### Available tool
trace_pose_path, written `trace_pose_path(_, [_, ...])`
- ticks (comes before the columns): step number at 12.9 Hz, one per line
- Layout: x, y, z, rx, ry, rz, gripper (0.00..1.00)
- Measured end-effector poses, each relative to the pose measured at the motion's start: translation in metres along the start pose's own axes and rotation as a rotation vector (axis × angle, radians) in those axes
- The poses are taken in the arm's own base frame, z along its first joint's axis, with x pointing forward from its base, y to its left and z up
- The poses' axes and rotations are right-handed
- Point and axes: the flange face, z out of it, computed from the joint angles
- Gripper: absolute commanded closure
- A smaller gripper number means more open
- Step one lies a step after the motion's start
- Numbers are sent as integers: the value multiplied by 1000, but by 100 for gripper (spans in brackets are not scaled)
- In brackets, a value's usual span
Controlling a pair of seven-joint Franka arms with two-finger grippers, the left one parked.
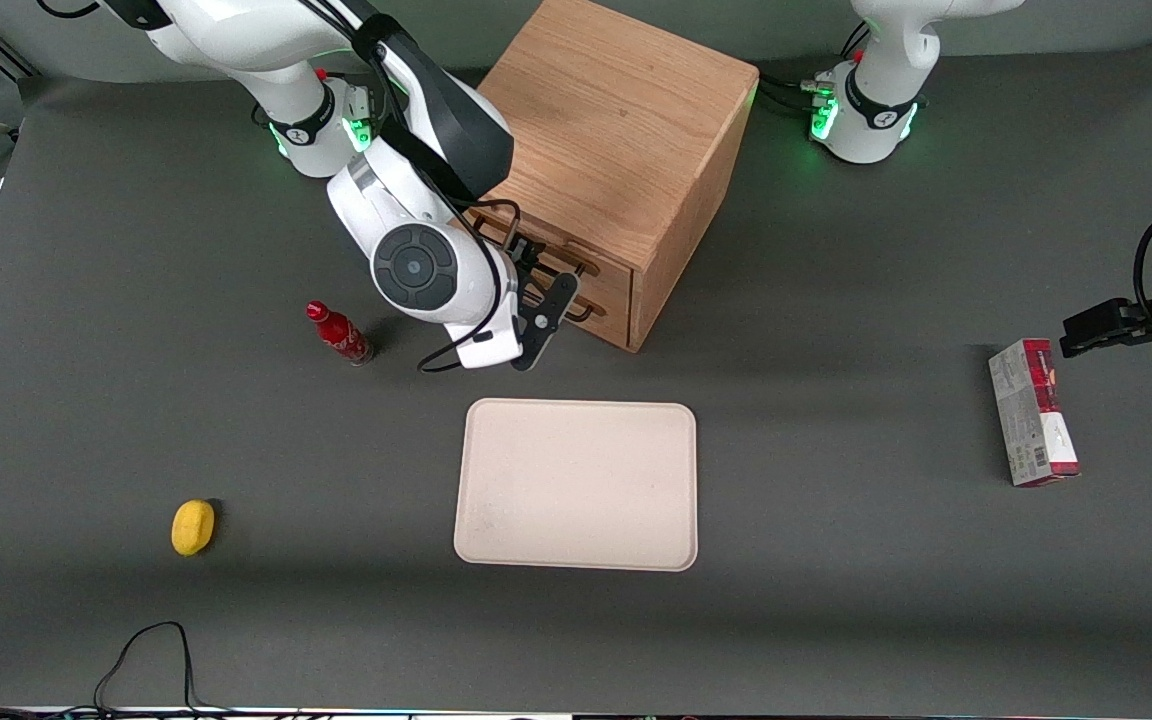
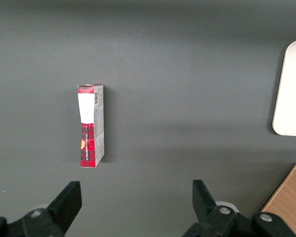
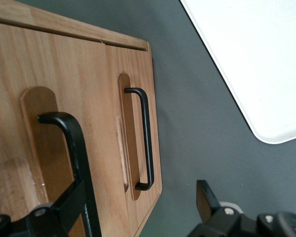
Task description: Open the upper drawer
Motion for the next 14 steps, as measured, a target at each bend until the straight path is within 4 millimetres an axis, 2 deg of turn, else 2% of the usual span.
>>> trace_pose_path(10, [-7,9,13,15,-40,37,0])
trace_pose_path(14, [-15,9,7,22,-58,42,0])
